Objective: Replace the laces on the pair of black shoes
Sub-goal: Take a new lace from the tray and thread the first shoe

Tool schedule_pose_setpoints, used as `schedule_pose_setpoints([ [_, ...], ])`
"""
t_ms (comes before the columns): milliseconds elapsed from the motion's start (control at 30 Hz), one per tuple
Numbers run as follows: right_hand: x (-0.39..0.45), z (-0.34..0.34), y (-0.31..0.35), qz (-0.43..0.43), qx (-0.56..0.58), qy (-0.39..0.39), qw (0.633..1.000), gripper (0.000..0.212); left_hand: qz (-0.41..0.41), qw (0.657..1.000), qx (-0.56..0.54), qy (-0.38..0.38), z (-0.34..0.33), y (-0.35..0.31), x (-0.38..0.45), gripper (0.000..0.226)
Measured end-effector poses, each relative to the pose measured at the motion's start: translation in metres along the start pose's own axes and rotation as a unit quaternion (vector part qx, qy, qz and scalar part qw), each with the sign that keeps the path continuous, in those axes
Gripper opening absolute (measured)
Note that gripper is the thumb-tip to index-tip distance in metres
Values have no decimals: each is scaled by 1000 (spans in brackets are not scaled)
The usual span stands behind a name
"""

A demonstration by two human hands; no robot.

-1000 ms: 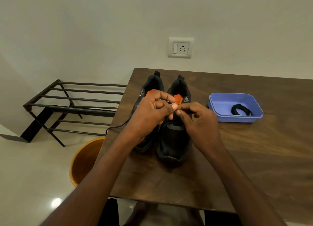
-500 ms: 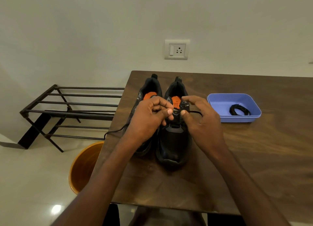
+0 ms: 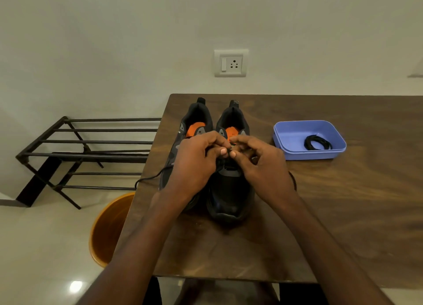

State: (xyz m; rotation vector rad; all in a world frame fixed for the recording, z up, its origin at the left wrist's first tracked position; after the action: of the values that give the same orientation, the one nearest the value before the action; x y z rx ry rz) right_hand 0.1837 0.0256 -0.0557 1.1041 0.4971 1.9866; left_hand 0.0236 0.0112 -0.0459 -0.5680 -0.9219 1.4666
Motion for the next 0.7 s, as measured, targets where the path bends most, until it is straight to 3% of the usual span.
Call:
schedule_pose_setpoints([
  [100, -1, 7, -8, -47, -7, -63, 997, 16, -34, 995, 89, -22, -5, -6, -1, 24],
  [233, -3, 10, -28, -134, 84, -127, 979, 21, -32, 981, 191, -31, -12, -1, 4, 46],
  [333, -2, 6, -31, -137, 103, -110, 979, 25, -24, 976, 214, 3, -18, 5, 6, 57],
  [467, 1, -1, -23, -101, 33, -75, 991, 26, -17, 968, 249, 26, -24, 12, 8, 64],
  [567, 2, -3, -16, -65, -65, -46, 995, 22, -20, 973, 228, 31, -23, 13, 8, 60],
  [700, 3, -10, -10, -35, -109, -20, 993, 20, -19, 979, 202, 24, -21, 11, 11, 52],
])
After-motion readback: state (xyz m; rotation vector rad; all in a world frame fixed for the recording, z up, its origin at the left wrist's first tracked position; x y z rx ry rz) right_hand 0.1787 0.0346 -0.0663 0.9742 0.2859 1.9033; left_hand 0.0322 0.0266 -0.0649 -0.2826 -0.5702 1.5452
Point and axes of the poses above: each hand's wrist, its own x-axis towards the middle knuckle, its own z-axis out of the back of the hand, y = z × x, the point moved 7 cm from there along x, towards the middle knuckle, and after that the axes turned 14 degrees about z, right-handed, at the moved point
